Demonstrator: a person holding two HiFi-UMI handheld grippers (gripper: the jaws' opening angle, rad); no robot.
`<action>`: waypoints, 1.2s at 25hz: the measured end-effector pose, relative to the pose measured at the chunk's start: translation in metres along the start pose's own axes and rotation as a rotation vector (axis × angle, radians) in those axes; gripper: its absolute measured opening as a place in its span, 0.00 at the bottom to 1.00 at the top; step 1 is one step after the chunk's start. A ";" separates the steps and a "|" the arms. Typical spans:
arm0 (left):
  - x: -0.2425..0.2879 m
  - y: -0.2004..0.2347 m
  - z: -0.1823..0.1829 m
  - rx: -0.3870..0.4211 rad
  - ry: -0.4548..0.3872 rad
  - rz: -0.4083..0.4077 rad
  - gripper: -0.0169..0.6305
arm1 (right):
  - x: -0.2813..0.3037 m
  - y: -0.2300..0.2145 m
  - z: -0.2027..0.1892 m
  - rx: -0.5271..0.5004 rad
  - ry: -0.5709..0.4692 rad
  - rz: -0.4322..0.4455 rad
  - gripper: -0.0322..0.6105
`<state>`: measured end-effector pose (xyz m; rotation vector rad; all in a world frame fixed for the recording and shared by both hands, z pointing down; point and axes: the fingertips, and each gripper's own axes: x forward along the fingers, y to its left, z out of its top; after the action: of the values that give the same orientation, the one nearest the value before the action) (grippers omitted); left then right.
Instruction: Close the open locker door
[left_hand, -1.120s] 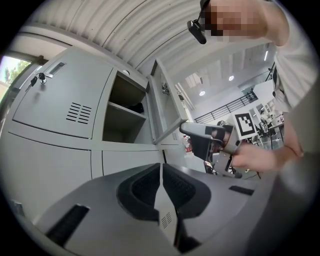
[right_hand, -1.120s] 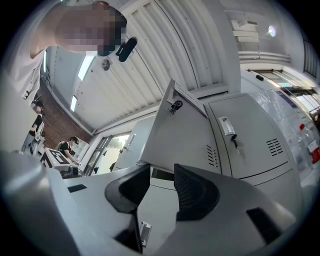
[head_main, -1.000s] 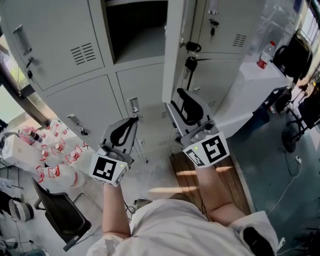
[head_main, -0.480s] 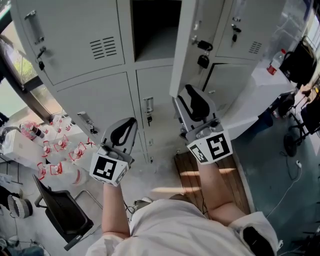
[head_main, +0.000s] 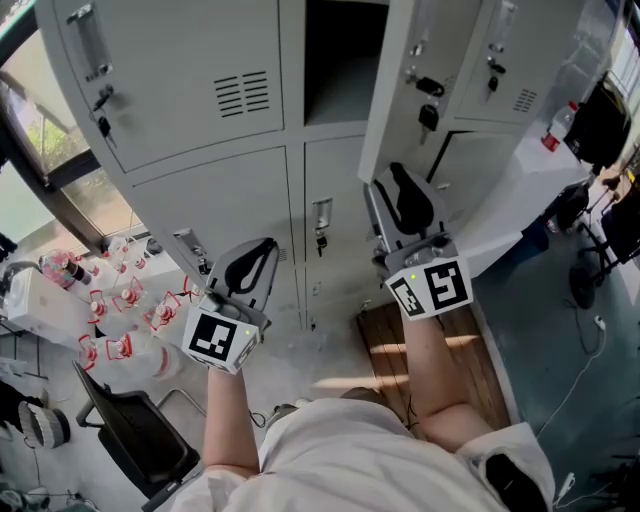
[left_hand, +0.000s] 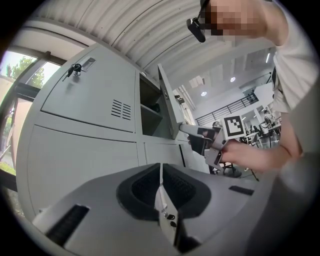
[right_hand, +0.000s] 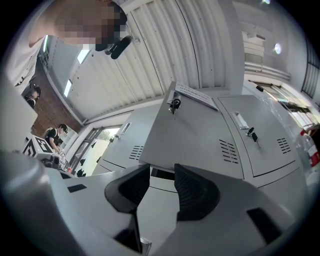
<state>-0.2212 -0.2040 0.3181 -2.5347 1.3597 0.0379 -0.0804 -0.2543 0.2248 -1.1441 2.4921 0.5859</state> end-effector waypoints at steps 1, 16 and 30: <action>-0.002 0.003 -0.002 -0.001 0.001 -0.003 0.04 | 0.002 0.001 -0.001 -0.004 0.002 -0.005 0.28; -0.007 0.036 -0.010 -0.016 0.010 0.076 0.04 | 0.039 0.006 -0.016 0.013 0.000 0.036 0.26; 0.003 0.049 -0.010 -0.014 0.013 0.199 0.04 | 0.075 -0.001 -0.010 0.039 -0.046 0.141 0.24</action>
<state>-0.2610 -0.2343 0.3170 -2.4051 1.6171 0.0692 -0.1274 -0.3075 0.1981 -0.9362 2.5477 0.5911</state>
